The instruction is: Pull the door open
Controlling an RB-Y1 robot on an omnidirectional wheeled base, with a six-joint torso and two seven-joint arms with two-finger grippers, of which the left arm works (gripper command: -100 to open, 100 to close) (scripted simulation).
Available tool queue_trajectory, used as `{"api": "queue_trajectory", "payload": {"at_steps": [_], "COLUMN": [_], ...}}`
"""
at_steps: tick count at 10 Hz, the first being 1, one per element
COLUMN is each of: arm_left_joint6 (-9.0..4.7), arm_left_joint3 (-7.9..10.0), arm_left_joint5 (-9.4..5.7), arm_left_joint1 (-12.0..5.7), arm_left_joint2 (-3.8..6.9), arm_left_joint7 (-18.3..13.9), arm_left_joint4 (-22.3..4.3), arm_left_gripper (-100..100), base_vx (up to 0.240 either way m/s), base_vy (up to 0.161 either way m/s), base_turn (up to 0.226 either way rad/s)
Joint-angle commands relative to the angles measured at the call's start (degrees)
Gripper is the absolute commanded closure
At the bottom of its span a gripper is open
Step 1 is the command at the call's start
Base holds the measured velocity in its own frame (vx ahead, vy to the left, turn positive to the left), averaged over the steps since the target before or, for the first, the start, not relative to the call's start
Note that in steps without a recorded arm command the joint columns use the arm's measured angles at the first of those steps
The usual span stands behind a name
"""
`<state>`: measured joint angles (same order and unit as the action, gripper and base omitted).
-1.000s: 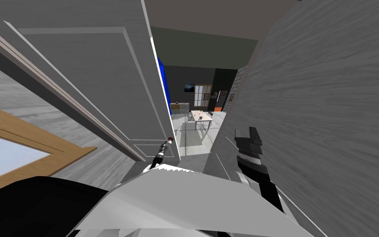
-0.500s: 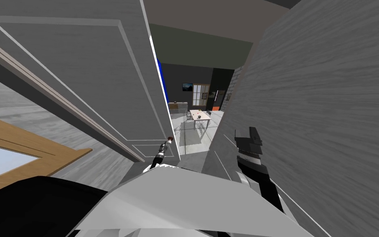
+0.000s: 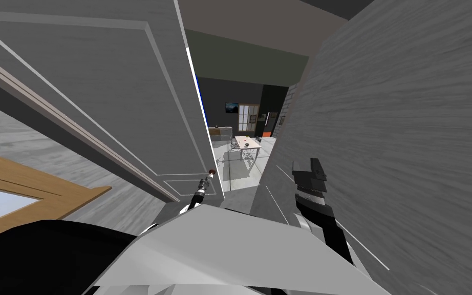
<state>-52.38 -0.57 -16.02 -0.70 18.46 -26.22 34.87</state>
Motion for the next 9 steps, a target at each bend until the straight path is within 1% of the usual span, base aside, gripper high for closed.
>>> {"api": "queue_trajectory", "payload": {"at_steps": [1, 4, 5, 7, 8, 9], "arm_left_joint6": [0.18, 0.53, 0.68, 1.03, 1.03, 1.21], "arm_left_joint3": [-0.15, -0.45, -0.58, -0.87, -0.87, -1.03], "arm_left_joint5": [-0.91, -2.66, -3.43, -5.14, -5.14, -6.08], "arm_left_joint1": [-0.17, -0.49, -0.63, -0.94, -0.94, -1.11], "arm_left_joint2": [-0.34, -0.99, -1.27, -1.91, -1.91, -2.26], "arm_left_joint7": [-1.97, -5.74, -7.36, -10.70, -10.97, -12.94], "arm_left_joint4": [0.20, 0.59, 0.76, 1.14, 1.14, 1.35], "arm_left_gripper": [-100, -100, -100, -100, -100, -100], "base_vx": [-0.091, -0.085, -0.097, -0.109, -0.059, -0.040], "base_vy": [0.033, 0.021, -0.006, -0.013, 0.005, 0.014], "base_turn": [-0.057, -0.028, -0.145, -0.076, -0.020, -0.053]}}
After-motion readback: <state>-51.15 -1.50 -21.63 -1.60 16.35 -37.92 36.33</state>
